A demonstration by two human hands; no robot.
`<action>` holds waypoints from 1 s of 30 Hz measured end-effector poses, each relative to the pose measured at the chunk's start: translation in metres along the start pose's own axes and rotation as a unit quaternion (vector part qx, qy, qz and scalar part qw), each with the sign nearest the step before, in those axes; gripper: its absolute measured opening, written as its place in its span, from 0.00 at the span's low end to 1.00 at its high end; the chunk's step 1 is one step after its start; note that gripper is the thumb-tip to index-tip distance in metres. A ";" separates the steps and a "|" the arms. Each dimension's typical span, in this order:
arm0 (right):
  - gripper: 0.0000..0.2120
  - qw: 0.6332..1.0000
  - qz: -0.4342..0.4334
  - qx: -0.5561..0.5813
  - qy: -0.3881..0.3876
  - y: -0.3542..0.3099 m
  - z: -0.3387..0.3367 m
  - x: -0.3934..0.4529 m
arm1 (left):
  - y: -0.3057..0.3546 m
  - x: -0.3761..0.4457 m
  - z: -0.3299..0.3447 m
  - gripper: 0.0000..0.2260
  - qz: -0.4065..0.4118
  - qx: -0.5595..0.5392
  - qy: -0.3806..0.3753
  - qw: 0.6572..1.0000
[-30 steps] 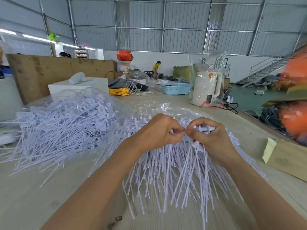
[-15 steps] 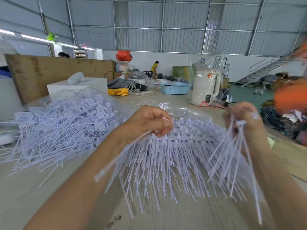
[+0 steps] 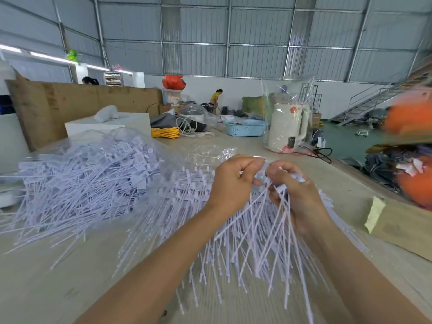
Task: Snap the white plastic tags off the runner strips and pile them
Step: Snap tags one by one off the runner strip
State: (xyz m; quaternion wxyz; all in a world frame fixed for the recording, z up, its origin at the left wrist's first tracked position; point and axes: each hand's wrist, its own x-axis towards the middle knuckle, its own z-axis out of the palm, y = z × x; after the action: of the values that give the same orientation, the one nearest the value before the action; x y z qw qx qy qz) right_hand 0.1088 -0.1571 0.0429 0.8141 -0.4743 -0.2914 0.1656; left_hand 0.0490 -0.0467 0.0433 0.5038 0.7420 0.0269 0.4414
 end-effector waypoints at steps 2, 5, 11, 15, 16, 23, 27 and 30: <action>0.05 1.000 -0.010 -0.003 0.000 0.000 0.006 0.000 | -0.001 -0.002 0.005 0.10 -0.014 -0.014 0.024 1.000; 0.03 1.000 -0.021 -0.009 0.002 0.004 0.007 -0.002 | 0.000 -0.005 0.007 0.12 -0.020 -0.047 0.037 0.998; 0.13 0.999 -0.036 -0.018 -0.004 0.011 0.005 0.000 | 0.005 -0.010 0.004 0.16 -0.014 -0.066 0.049 0.997; 0.13 0.999 -0.034 -0.029 0.003 0.012 0.004 -0.001 | 0.006 -0.020 0.009 0.24 0.051 0.009 -0.016 0.999; 0.13 0.999 -0.032 -0.025 0.001 0.012 0.003 -0.001 | 0.006 -0.023 0.012 0.27 0.063 0.033 -0.029 0.997; 0.06 0.999 -0.037 -0.033 0.003 0.008 0.003 -0.003 | 0.009 -0.025 0.017 0.42 0.093 0.096 -0.077 0.988; 0.07 0.996 -0.069 -0.049 0.028 0.007 0.003 -0.003 | 0.015 -0.027 0.021 0.39 0.141 0.102 -0.003 0.985; 0.07 0.993 -0.094 -0.026 0.060 0.007 0.003 -0.002 | 0.014 -0.025 0.022 0.34 0.087 0.029 0.017 0.996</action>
State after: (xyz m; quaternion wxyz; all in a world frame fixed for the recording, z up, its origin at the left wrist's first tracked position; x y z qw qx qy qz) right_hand 0.1055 -0.1531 0.0371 0.8292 -0.4752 -0.2897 0.0516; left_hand 0.0424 -0.0817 0.0362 0.4408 0.7482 -0.0162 0.4956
